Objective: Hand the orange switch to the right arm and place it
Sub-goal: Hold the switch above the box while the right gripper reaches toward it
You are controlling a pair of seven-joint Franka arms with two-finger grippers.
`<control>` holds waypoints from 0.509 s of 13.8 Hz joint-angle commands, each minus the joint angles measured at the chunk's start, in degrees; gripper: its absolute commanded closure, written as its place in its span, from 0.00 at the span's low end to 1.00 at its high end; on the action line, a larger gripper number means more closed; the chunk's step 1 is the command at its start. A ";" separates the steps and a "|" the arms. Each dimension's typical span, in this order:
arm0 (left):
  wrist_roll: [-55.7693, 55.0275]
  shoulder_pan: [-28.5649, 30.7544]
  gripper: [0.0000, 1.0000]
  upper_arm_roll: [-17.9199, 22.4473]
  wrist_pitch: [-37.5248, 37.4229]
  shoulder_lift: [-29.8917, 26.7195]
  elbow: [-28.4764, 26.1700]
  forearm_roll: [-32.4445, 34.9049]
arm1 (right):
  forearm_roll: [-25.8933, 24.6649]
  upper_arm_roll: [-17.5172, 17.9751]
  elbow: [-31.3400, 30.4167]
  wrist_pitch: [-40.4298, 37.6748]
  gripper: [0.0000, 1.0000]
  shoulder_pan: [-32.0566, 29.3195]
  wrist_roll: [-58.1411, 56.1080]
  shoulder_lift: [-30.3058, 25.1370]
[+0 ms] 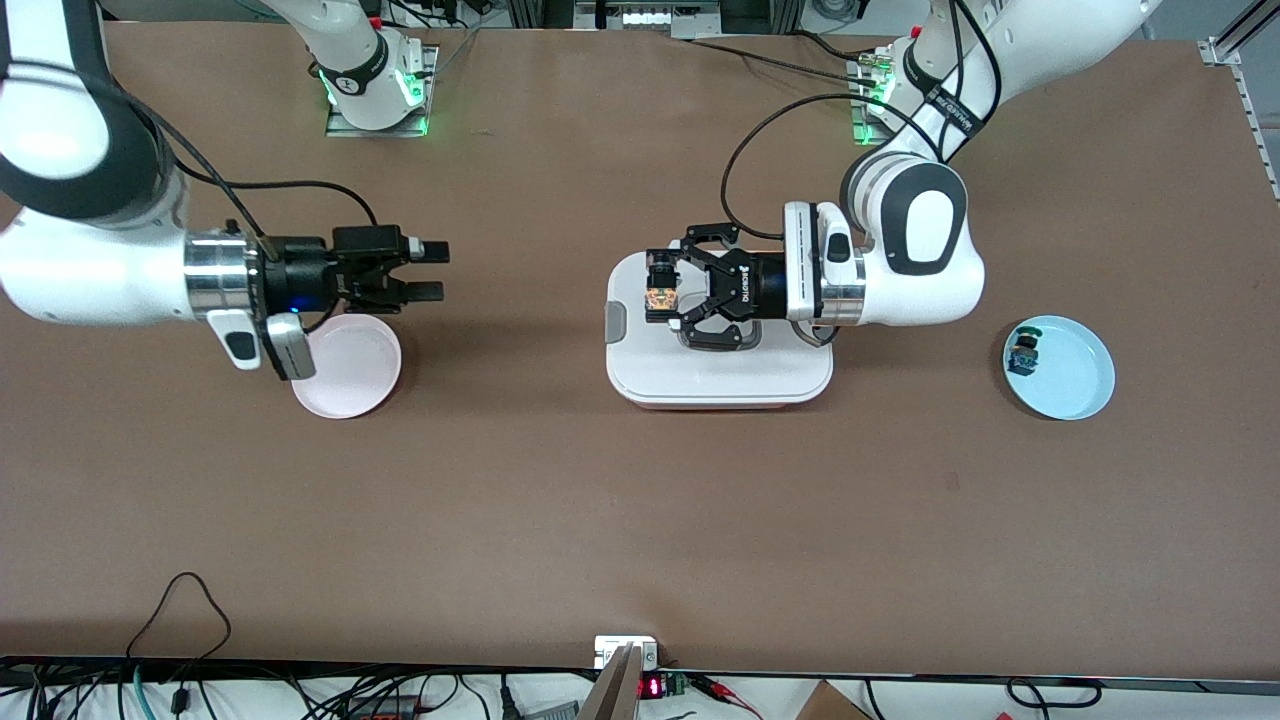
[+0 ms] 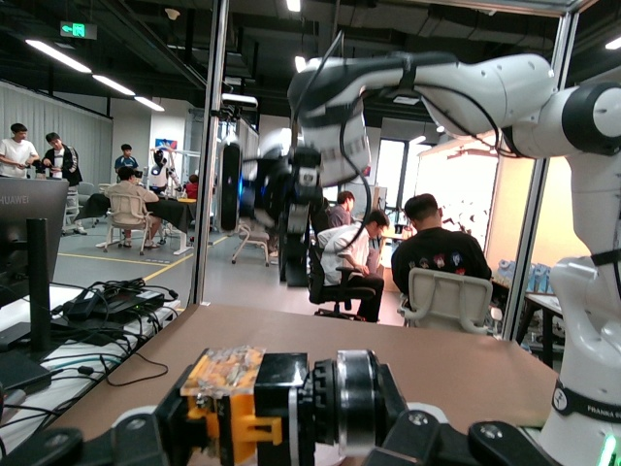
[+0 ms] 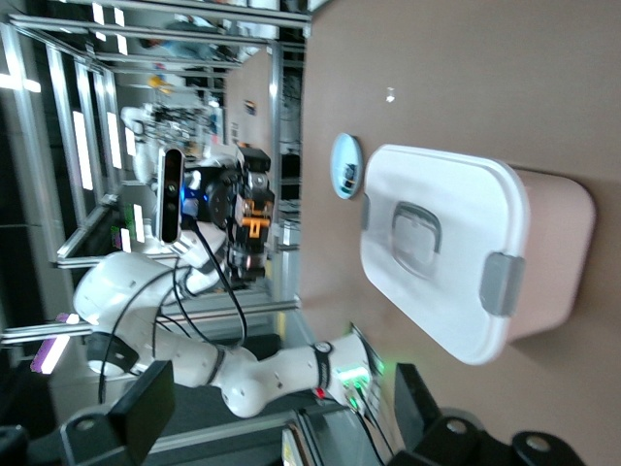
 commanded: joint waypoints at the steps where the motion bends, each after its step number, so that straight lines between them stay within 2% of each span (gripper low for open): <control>1: 2.64 -0.66 1.00 -1.33 2.68 -1.17 -0.37 -3.13 | 10.48 -0.22 -7.74 4.82 0.00 3.61 -7.39 -1.78; 3: 3.00 -0.84 1.00 -1.78 3.48 -1.17 -0.37 -4.27 | 16.65 -0.22 -10.91 10.08 0.00 7.39 -9.26 -2.66; 7: 3.27 -1.45 1.00 -1.78 3.57 -1.17 -0.46 -4.27 | 25.10 -0.22 -11.72 19.32 0.00 13.64 -9.09 -3.10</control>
